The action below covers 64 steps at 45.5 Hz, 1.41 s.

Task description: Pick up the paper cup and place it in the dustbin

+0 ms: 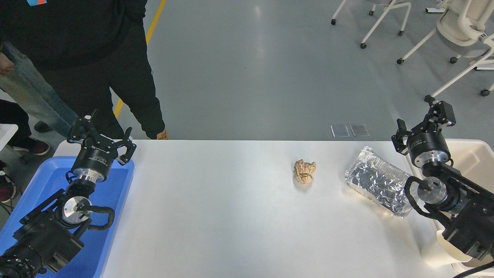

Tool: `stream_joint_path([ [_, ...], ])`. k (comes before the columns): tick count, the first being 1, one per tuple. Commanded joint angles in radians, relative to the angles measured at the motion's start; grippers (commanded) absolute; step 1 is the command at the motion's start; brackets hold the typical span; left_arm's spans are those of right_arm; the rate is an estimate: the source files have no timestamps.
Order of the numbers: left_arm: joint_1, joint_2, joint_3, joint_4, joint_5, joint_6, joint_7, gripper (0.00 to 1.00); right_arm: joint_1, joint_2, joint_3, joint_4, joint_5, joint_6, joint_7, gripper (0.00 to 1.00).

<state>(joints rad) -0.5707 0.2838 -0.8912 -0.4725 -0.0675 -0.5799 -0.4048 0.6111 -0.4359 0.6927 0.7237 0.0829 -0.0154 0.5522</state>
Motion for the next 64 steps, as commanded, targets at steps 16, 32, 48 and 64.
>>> stream_joint_path([
  [16,0.000,0.000,-0.002,0.000,0.000,-0.001,0.000,0.99,0.006,0.039,-0.001,0.002,0.000,-0.002,0.000,1.00],
  [32,0.000,0.000,-0.002,-0.001,0.000,-0.001,0.000,0.99,0.019,0.046,-0.001,0.000,0.000,-0.005,0.000,1.00],
  [48,0.000,0.000,-0.002,0.000,0.000,-0.001,0.000,0.99,0.027,0.037,-0.054,0.000,0.000,-0.005,-0.005,1.00],
  [64,0.000,0.000,-0.002,0.000,0.000,-0.001,0.000,0.99,0.288,-0.087,-0.613,-0.003,0.003,-0.009,-0.165,1.00],
])
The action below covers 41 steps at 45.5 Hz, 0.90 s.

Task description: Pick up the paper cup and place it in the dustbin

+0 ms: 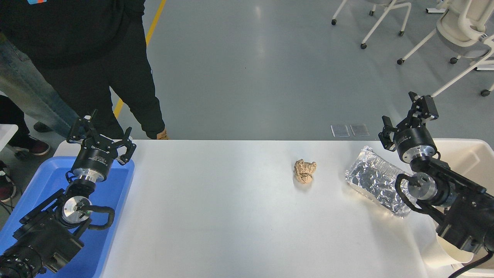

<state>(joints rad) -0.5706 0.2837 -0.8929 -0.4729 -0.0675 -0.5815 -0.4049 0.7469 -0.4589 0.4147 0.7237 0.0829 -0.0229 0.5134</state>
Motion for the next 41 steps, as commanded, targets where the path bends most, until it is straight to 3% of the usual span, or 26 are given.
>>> stream_joint_path([
  [1,0.000,0.000,0.000,0.000,0.000,0.000,-0.002,0.99,0.164,-0.070,-0.365,-0.003,0.003,-0.002,-0.150,1.00],
  [8,0.000,0.000,0.000,0.000,0.000,-0.001,0.000,0.99,0.301,-0.116,-0.640,0.003,0.083,0.001,-0.309,1.00],
  [14,0.000,0.000,0.000,0.000,0.000,-0.001,0.000,0.99,0.466,-0.136,-0.974,0.017,0.210,0.015,-0.368,1.00],
  [21,0.000,0.000,0.000,0.000,0.000,-0.001,0.000,0.99,0.687,-0.119,-1.344,0.117,0.281,0.053,-0.377,1.00],
  [27,0.000,0.000,0.000,0.000,0.000,-0.001,0.000,0.99,0.837,-0.118,-1.559,0.224,0.268,0.121,-0.375,1.00],
  [41,0.000,0.000,0.000,-0.001,0.000,-0.001,-0.002,0.99,1.091,-0.106,-1.757,0.336,0.264,0.210,-0.372,1.00],
])
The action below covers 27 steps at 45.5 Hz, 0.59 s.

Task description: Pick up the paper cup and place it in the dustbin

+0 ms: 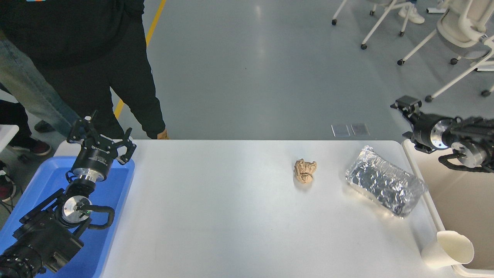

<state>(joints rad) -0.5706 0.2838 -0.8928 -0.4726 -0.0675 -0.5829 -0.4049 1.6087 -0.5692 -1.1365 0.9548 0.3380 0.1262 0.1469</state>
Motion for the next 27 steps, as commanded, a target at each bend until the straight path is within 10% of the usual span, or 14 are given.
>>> stream_joint_path([
  [1,0.000,0.000,0.000,-0.001,0.000,0.000,0.000,0.99,0.256,0.005,-0.215,0.125,0.004,0.061,-0.004,1.00],
  [19,0.000,0.000,0.000,0.000,0.000,0.000,0.000,0.99,0.629,0.048,-0.243,0.277,-0.169,0.591,-0.001,1.00],
  [27,0.000,0.000,0.000,0.000,0.000,0.000,0.000,0.99,0.689,0.063,-0.239,0.314,-0.375,0.604,-0.004,1.00],
])
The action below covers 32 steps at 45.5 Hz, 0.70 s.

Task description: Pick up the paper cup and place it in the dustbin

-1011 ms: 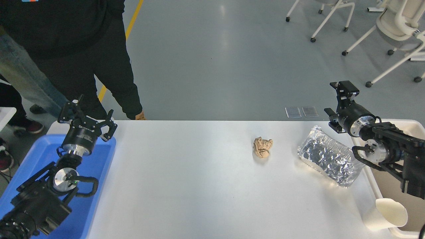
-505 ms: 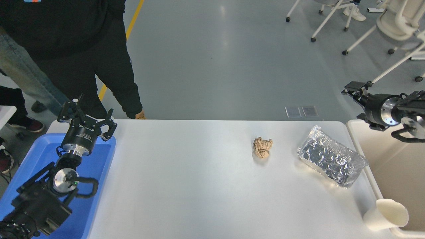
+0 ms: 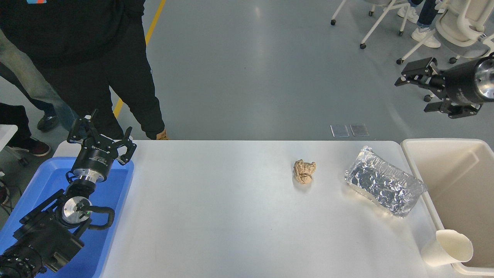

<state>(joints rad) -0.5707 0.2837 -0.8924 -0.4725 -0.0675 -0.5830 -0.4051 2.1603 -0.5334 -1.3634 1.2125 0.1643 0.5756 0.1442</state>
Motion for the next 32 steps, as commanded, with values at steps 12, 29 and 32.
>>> stream_joint_path([
  [12,0.000,0.000,0.000,0.000,0.000,0.000,0.000,0.99,0.205,0.030,-0.006,0.200,-0.342,0.210,-0.005,1.00],
  [29,0.000,0.000,0.001,0.000,0.000,0.002,0.000,0.99,0.182,0.003,-0.051,0.249,-0.497,0.210,-0.006,1.00],
  [32,0.000,0.000,0.001,0.000,0.000,0.002,0.000,0.99,0.171,0.001,-0.056,0.245,-0.497,0.210,-0.006,1.00],
])
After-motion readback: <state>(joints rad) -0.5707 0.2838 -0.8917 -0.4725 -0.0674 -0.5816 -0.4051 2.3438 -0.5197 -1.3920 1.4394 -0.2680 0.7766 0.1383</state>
